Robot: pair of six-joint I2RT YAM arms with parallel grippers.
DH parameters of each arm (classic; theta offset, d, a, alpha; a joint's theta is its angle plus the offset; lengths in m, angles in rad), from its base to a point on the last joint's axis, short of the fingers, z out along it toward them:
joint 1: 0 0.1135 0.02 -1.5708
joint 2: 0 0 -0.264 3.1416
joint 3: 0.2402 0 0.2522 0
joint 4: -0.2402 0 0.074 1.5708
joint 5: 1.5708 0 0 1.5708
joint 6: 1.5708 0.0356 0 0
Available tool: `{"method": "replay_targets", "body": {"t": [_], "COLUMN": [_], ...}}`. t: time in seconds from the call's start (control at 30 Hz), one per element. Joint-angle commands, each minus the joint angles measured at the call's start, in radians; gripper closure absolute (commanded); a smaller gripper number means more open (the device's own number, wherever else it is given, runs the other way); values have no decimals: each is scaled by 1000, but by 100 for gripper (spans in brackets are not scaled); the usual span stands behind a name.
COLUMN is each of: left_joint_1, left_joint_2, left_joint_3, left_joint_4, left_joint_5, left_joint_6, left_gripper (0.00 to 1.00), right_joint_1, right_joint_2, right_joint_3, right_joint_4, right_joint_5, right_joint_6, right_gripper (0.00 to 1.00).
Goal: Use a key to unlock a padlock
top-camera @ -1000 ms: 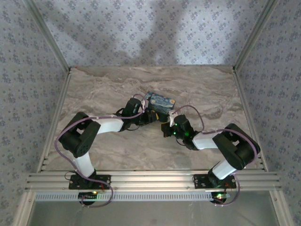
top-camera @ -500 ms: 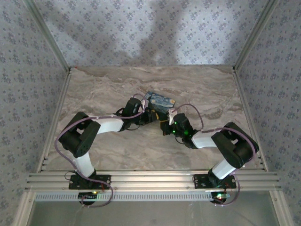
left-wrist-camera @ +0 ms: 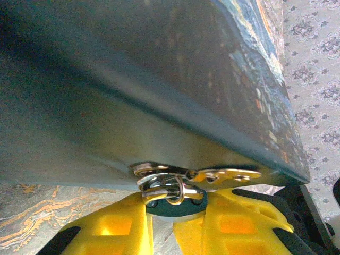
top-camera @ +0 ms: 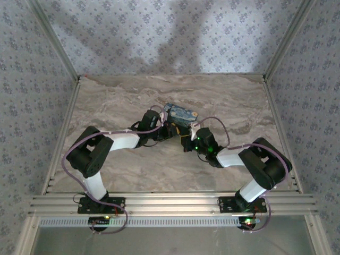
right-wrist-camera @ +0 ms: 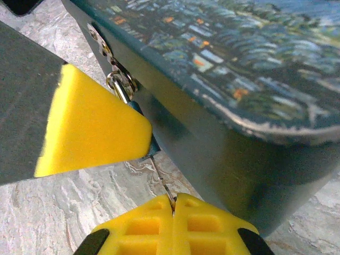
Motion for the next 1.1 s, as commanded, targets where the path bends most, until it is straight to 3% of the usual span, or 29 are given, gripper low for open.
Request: {"method": "replay_targets", "body": {"t": [0.0,1.07], "left_joint_1": [-11,-30], "left_joint_2": [-11,-1], "left_joint_3": [26,39], "left_joint_4": [17,26], "left_joint_5": [20,62], "left_joint_6": [-6,-87], "left_gripper": [78,78], "right_joint_1": [-6,-59], "right_joint_2": [4,34], "right_joint_3": [5,55], "right_joint_4": [55,254], "right_joint_5": [0,-43], "right_joint_6": [12,13], "right_gripper": [100,100]}}
